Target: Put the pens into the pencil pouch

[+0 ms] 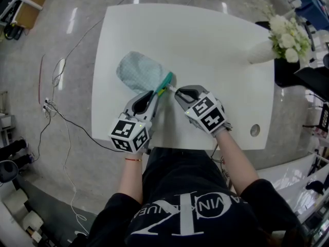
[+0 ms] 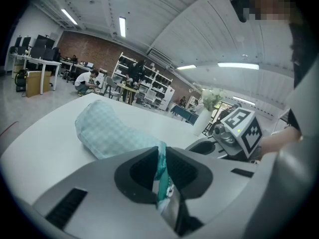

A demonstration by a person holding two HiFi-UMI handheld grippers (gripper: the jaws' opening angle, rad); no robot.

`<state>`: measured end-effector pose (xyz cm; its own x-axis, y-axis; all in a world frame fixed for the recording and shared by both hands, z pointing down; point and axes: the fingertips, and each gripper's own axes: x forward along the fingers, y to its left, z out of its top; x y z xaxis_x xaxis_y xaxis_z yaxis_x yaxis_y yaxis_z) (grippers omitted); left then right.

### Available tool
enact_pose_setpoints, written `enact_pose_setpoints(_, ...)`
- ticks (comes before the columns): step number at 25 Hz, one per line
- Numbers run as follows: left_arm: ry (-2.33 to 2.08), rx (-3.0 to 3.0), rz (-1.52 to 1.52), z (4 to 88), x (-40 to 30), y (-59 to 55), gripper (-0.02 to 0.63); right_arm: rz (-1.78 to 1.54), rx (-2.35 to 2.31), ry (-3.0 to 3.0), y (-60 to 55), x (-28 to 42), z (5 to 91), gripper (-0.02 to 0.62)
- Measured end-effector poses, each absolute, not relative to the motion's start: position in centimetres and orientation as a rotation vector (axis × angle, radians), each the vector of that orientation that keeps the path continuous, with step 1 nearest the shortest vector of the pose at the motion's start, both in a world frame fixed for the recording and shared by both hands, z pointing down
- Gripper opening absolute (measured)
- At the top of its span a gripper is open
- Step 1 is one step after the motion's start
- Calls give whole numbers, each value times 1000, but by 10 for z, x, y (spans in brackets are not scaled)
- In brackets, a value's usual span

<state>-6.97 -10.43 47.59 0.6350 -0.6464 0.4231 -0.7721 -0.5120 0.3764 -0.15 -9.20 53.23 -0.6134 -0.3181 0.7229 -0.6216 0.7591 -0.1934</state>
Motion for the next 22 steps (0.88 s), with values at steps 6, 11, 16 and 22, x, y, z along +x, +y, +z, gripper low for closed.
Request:
enact_pose_setpoints(6, -1109, 2317, 307, 475, -69, -104, 51, 563, 700, -2279, -101, -9, 530, 74)
enact_pose_setpoints(11, -1113, 2311, 306, 475, -70, -102, 51, 545, 685, -2295, -109, -20, 526, 71)
enact_pose_setpoints(16, -1114, 2303, 305, 477, -71, -100, 51, 541, 672, -2306, -116, -30, 527, 67)
enact_pose_setpoints(22, -1123, 2290, 301, 479, -77, -98, 51, 533, 655, -2312, -120, -42, 529, 66)
